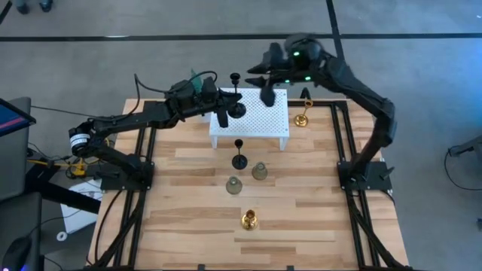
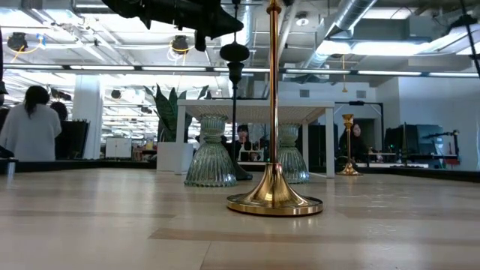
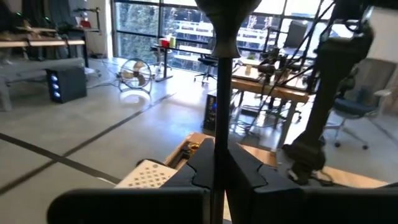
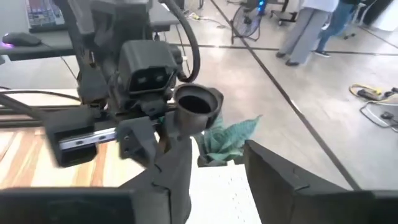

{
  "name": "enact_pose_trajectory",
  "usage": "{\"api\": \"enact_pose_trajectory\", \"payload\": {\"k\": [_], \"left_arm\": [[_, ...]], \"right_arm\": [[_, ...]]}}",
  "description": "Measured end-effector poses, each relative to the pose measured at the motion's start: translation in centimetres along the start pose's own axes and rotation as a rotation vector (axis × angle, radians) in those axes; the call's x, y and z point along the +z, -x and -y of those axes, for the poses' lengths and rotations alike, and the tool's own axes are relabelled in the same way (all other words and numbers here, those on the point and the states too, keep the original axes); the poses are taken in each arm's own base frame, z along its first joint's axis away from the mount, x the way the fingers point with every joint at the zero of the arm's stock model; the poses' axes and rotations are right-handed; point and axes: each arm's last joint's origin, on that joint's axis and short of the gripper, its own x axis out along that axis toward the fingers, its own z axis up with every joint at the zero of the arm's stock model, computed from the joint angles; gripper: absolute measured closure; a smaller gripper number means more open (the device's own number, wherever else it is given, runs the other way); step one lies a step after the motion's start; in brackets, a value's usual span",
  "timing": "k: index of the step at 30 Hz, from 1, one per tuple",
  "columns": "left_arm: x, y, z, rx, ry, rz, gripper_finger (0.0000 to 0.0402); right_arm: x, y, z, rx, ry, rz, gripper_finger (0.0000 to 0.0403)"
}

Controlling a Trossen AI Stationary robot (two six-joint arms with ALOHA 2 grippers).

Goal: Pick & Place candle stick holders
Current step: Put the right black candle holder on the shelf

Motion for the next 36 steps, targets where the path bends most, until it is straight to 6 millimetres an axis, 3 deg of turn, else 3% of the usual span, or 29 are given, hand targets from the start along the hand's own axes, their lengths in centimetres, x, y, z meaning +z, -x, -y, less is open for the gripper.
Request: {"api": "enact_pose_trajectory", "payload": {"k": [6, 12, 20, 28, 36], "left_arm": [[0.0, 0.0, -0.2, 0.069, -0.075, 0.001, 0.0389], [-0.4, -0.3, -1.2, 0.129, -0.127, -0.014, 0.0389], [-3.1, -2.0, -3.5, 0.072, -0.106, -0.083, 0.0389], [-3.4, -2.1, -4.5, 0.093, -0.108, -0.085, 0.0389], [-3.4, -1.9, -5.9, 0.247, -0.118, -0.078, 0.0389]], "right_arm": [[0.4, 4.6, -0.3, -0.052, -0.035, -0.021, 0.0270], [0.5, 8.6, -0.8, -0.130, 0.002, -0.030, 0.0388], [-0.5, 12.5, -2.6, -0.075, 0.009, -0.075, 0.0401], [-3.9, 15.9, -5.1, -0.041, 0.024, 0.061, 0.0403], [-10.1, 17.1, -6.7, -0.057, -0.098, 0.292, 0.0403]]}}
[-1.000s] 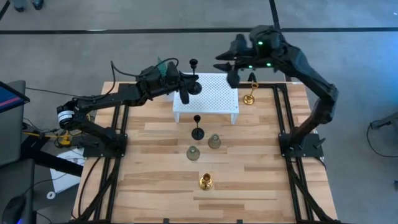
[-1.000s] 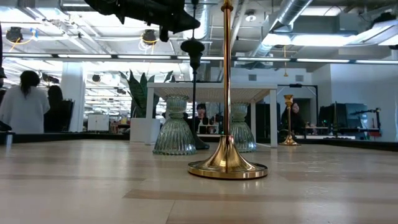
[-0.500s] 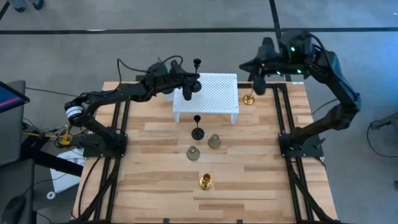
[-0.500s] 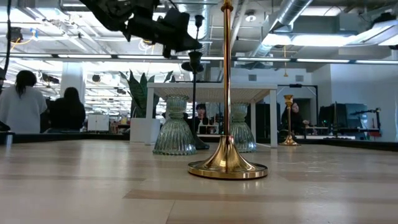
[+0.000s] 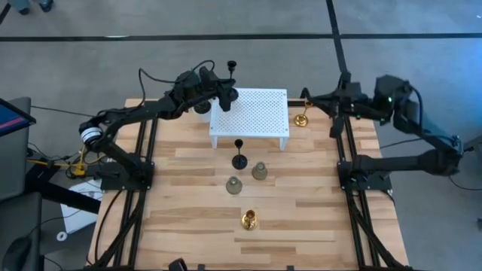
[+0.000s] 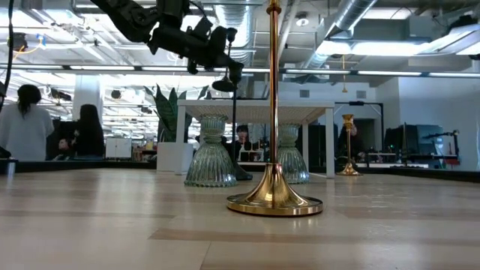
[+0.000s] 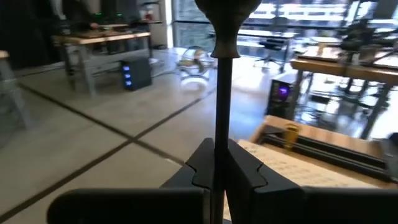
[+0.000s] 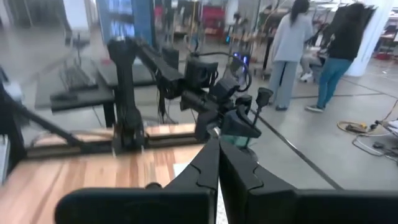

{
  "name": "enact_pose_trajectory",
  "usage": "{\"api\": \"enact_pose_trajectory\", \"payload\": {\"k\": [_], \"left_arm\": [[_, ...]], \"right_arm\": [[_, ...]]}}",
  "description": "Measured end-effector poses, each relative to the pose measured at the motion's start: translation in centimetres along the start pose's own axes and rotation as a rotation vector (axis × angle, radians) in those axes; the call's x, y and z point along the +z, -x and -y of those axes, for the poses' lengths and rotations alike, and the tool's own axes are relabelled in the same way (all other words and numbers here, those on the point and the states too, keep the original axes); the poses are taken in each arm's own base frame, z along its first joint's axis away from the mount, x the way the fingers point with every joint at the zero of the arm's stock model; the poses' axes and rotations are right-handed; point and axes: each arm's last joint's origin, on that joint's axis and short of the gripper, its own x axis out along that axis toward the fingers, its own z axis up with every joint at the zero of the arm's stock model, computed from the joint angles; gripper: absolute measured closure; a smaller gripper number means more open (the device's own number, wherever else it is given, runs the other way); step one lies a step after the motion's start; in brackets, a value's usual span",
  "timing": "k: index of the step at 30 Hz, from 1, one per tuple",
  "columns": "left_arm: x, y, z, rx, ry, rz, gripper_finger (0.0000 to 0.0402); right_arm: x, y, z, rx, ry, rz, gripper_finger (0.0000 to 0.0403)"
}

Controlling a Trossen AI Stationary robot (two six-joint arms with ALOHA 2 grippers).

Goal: Pick & Place candle stick holders
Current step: Put the right black candle holder on the shelf

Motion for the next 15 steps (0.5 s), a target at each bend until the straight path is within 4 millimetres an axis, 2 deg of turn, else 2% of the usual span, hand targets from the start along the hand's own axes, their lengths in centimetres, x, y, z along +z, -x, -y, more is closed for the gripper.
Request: {"api": "enact_pose_trajectory", "payload": {"k": [4, 8, 15], "left_arm": [[-0.6, -0.4, -0.1, 0.043, 0.000, -0.015, 0.0389], [-1.3, -0.8, -0.2, 0.081, -0.004, -0.039, 0.0389], [-2.4, -1.5, -0.1, 0.131, -0.006, -0.034, 0.0389]], "right_arm": [[-2.8, 0.8, -0.3, -0.007, -0.076, 0.074, 0.0403], [-4.7, 1.4, -0.3, -0.051, -0.122, 0.088, 0.0403], [-5.0, 2.7, -0.4, -0.061, -0.131, 0.131, 0.0403]]}}
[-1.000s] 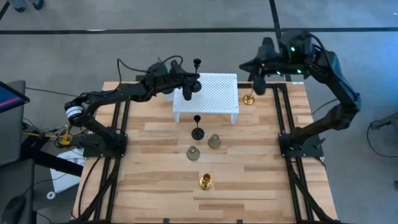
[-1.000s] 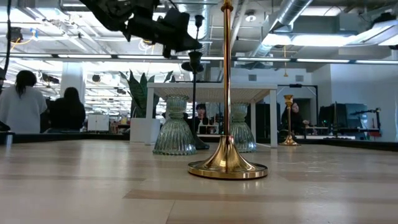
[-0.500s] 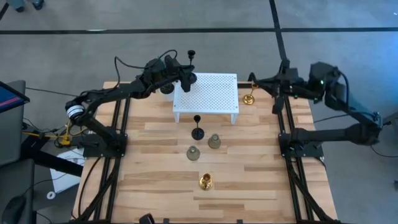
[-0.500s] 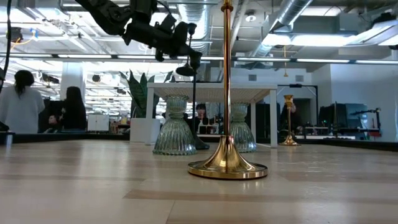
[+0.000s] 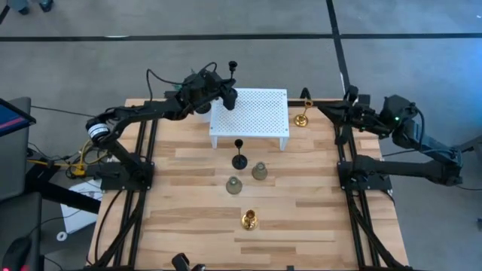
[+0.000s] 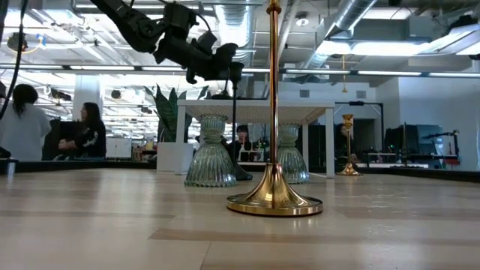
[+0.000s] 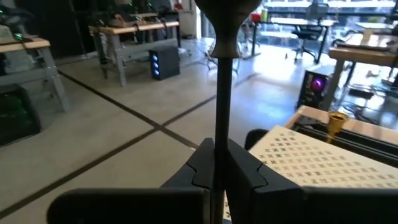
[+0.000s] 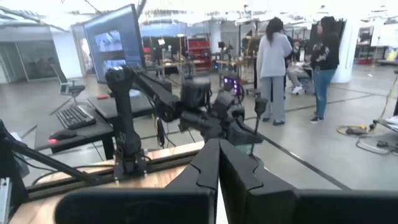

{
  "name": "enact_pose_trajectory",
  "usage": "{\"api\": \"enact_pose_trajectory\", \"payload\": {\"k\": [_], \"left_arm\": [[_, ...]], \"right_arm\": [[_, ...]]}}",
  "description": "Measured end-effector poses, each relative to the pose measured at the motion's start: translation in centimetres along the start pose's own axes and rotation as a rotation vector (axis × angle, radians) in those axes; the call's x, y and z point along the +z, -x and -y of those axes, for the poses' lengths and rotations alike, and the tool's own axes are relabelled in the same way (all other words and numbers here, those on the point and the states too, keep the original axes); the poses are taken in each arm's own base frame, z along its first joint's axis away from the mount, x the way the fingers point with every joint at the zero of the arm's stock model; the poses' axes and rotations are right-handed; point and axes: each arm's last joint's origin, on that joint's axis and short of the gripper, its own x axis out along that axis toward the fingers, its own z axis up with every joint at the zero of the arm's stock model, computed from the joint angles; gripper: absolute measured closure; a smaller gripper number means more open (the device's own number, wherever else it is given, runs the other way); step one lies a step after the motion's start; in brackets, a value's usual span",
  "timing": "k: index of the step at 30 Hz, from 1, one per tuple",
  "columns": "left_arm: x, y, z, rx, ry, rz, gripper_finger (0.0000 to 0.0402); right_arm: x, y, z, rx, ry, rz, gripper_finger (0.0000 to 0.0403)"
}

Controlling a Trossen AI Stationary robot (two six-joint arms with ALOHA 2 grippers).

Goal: Pick & Place candle stick holders
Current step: Put the right black candle holder on the shelf

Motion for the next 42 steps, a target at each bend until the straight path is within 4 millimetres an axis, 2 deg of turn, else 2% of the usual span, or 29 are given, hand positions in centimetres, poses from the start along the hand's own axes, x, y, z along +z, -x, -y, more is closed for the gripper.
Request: {"api": "enact_pose_trajectory", "payload": {"k": [7, 13, 42], "left_arm": [[-1.9, 0.5, 0.4, 0.063, 0.031, 0.049, 0.0389], [-2.5, 0.8, 0.5, 0.065, 0.021, 0.059, 0.0389], [-2.6, 0.9, 0.5, 0.101, 0.047, 0.048, 0.0380]], "right_arm": [[0.2, 0.6, 0.0, -0.002, 0.000, 0.020, 0.0403], [0.2, 0.6, 0.0, -0.003, 0.000, 0.021, 0.0403], [0.2, 0.6, 0.0, -0.003, 0.000, 0.021, 0.0403]]}}
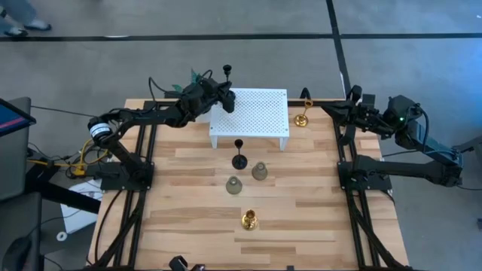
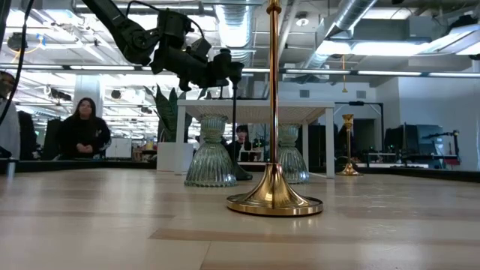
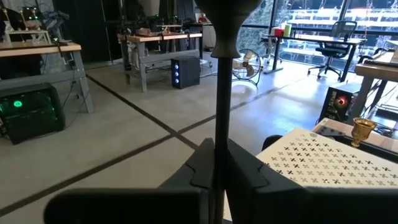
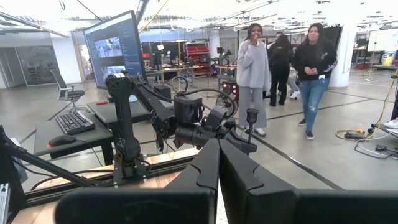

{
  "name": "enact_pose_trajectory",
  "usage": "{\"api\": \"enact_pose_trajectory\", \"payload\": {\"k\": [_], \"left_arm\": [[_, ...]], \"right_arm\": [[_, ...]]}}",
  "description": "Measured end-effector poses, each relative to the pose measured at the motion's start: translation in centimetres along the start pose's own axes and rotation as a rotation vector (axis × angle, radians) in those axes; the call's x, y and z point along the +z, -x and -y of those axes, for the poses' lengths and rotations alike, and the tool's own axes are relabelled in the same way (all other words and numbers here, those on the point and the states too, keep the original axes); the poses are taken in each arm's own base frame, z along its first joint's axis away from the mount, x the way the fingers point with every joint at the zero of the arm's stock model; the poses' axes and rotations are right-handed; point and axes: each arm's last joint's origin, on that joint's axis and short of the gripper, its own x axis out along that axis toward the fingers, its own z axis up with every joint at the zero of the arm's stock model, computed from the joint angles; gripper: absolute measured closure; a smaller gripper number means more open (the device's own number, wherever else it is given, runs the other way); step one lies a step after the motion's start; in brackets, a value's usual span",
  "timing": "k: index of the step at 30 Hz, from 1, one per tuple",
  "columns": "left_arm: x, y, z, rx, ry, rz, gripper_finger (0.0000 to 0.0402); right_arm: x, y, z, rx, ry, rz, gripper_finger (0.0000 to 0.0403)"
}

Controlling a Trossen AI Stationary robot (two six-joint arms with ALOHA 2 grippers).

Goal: Pick & Place candle stick holders
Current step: Put the right black candle holder on the shelf, then put the top gold candle holder on the shelf

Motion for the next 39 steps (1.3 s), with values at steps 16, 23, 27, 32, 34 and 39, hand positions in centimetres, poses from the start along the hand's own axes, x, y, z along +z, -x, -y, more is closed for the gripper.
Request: {"api": "enact_pose_trajectory", "payload": {"k": [16, 23, 27, 32, 34, 39], "left_arm": [[0.04, -0.03, -0.05, 0.000, 0.077, 0.001, 0.0355], [0.01, -0.03, -0.05, 0.001, 0.076, -0.003, 0.0323], [0.00, -0.03, -0.05, 0.001, 0.075, -0.003, 0.0311], [0.00, -0.03, -0.03, -0.007, 0.075, -0.004, 0.0289], [0.00, -0.03, 0.01, -0.020, 0.075, -0.004, 0.0273], [0.00, -0.03, 0.01, -0.022, 0.075, -0.004, 0.0222]], "right_arm": [[0.00, 0.00, 0.00, 0.000, -0.009, 0.000, 0.0403], [0.00, 0.00, 0.00, 0.000, -0.011, 0.000, 0.0403], [0.00, 0.00, 0.00, 0.000, -0.011, 0.000, 0.0403], [0.00, 0.00, 0.00, 0.000, -0.011, 0.000, 0.0403], [0.00, 0.00, 0.00, 0.000, -0.010, 0.000, 0.0403], [0.00, 0.00, 0.00, 0.000, -0.008, 0.000, 0.0403]]}}
